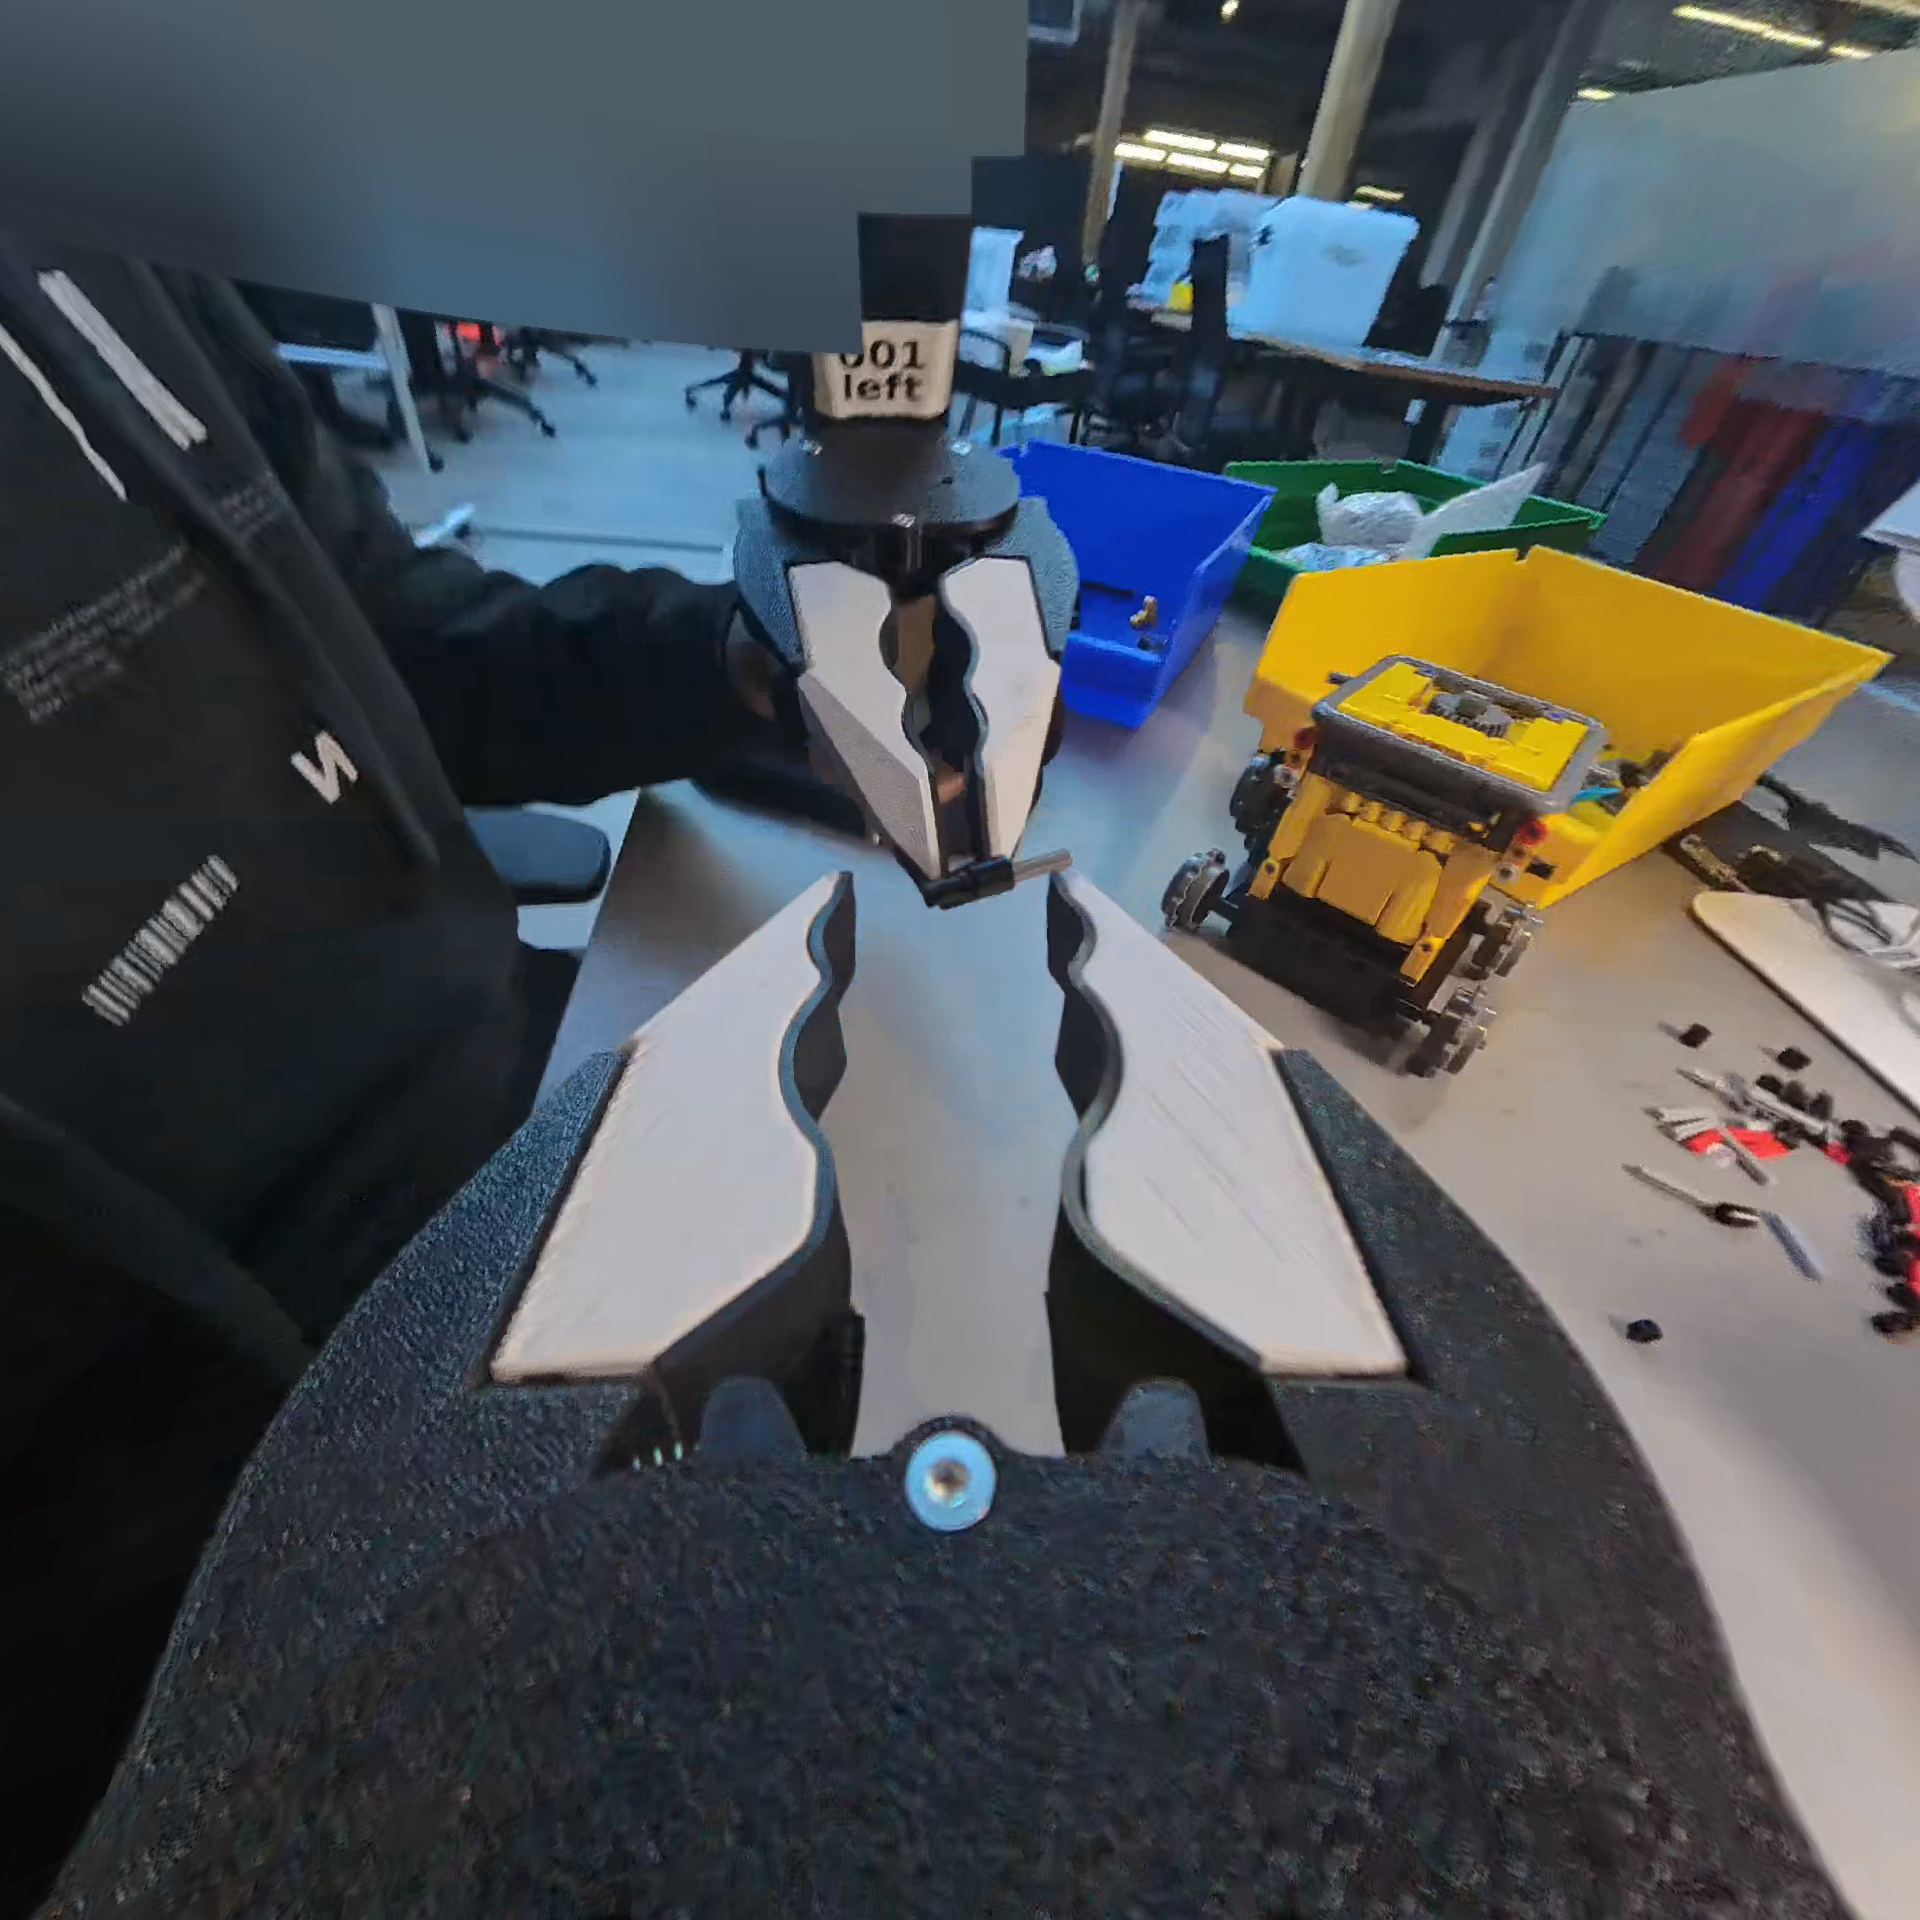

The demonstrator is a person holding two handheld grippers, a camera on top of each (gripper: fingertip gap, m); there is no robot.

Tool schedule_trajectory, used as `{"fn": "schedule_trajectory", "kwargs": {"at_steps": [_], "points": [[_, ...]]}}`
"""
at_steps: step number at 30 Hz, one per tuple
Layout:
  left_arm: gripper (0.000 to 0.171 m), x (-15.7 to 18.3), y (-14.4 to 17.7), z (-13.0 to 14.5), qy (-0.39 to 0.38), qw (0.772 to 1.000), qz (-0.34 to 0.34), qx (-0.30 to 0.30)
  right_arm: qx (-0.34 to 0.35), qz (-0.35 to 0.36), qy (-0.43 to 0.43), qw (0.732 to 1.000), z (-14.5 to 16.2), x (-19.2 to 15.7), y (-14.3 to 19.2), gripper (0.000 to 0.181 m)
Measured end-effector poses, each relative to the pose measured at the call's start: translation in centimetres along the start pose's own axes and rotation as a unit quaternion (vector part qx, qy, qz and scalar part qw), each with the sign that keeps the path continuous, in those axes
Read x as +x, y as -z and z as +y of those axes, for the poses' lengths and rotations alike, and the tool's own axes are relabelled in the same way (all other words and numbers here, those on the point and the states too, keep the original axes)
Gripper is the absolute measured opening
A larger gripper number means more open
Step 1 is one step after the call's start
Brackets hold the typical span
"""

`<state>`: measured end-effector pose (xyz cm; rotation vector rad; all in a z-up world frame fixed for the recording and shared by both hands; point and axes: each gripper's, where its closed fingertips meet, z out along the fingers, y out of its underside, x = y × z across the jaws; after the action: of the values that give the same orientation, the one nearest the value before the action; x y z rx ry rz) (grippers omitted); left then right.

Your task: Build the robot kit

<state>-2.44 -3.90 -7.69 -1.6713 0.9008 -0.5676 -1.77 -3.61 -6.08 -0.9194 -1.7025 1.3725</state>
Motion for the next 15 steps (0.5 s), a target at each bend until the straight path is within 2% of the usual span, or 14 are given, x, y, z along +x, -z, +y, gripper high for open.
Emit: {"fn": "schedule_trajectory", "kwargs": {"at_steps": [5,15], "points": [[0.005,1.2,-0.5,0.7,-0.025,0.998,0.030,-0.051,-0.069,-0.043,0.054,0.995,1.8,-1.2,-0.7,0.022],[0.005,1.8,-0.6,1.7,-0.038,0.993,0.056,-0.100,-0.071,-0.058,0.056,0.994,2.8,-1.7,-1.1,0.015]]}}
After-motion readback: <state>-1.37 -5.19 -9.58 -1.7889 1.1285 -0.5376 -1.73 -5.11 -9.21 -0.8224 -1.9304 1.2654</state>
